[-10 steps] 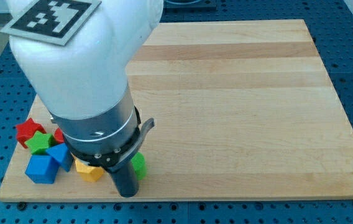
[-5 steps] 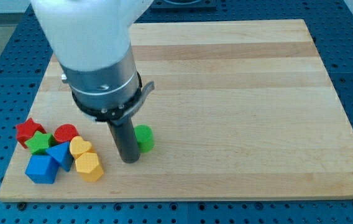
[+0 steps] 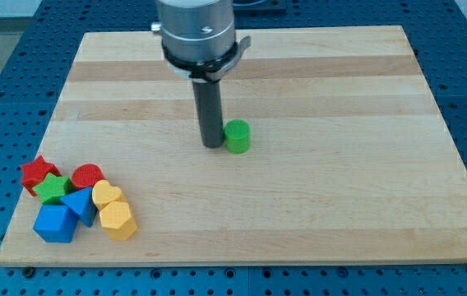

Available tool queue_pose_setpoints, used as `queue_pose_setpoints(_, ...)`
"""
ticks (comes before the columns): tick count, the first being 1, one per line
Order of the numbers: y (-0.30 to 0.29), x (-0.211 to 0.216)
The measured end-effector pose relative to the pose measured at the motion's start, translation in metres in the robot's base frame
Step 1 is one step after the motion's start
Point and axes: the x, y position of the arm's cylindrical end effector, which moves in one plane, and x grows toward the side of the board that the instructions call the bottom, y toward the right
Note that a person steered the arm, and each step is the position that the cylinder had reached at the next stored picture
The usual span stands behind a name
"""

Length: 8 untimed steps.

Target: Move the green circle diagonal to the heart

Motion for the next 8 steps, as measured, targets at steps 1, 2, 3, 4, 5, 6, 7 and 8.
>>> queue_pose_setpoints(1,0.037,-0.005)
queue_pose_setpoints(2,0.070,0.001)
queue_pose_setpoints(3,0.100,0.014)
queue_pose_setpoints(4,0.114,0.027)
queue_pose_setpoints(5,0.140,0.028)
queue_pose_setpoints(6,0.170,0.028)
queue_pose_setpoints(7,0.201,0.027)
queue_pose_setpoints(8,0.217,0.014)
